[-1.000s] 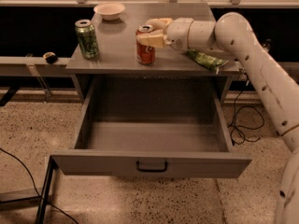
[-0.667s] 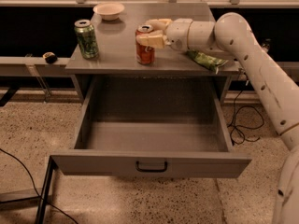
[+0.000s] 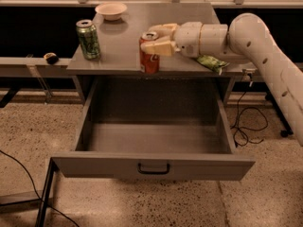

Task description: Place coke can into top drawer

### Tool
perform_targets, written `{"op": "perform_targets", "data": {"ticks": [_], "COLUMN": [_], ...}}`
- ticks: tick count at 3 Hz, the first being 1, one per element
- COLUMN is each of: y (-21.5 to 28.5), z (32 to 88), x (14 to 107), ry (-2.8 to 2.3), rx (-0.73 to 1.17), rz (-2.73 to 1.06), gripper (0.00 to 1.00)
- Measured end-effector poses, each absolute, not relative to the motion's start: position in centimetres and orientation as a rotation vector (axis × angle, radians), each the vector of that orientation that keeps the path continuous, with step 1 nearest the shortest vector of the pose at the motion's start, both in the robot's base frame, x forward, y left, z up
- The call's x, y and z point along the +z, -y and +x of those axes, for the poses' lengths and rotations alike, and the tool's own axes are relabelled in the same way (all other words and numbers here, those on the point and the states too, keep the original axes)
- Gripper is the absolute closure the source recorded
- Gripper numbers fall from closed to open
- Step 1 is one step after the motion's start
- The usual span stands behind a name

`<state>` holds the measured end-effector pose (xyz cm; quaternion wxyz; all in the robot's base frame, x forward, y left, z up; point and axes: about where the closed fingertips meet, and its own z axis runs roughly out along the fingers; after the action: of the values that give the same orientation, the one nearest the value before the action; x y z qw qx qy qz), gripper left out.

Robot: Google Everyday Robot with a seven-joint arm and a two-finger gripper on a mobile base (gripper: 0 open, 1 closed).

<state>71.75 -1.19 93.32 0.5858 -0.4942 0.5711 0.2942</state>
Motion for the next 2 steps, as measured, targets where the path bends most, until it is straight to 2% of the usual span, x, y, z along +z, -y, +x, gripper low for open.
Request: {"op": "perform_targets", "data": {"ticks": [1, 2], "y": [0.7, 0.3], "z": [64.9, 60.7], "x": [94.1, 93.1], "ry": [-1.243, -1.185], "rx": [0.771, 0.843], "rz": [-1.272, -1.321], "gripper": [1.0, 1.0]}}
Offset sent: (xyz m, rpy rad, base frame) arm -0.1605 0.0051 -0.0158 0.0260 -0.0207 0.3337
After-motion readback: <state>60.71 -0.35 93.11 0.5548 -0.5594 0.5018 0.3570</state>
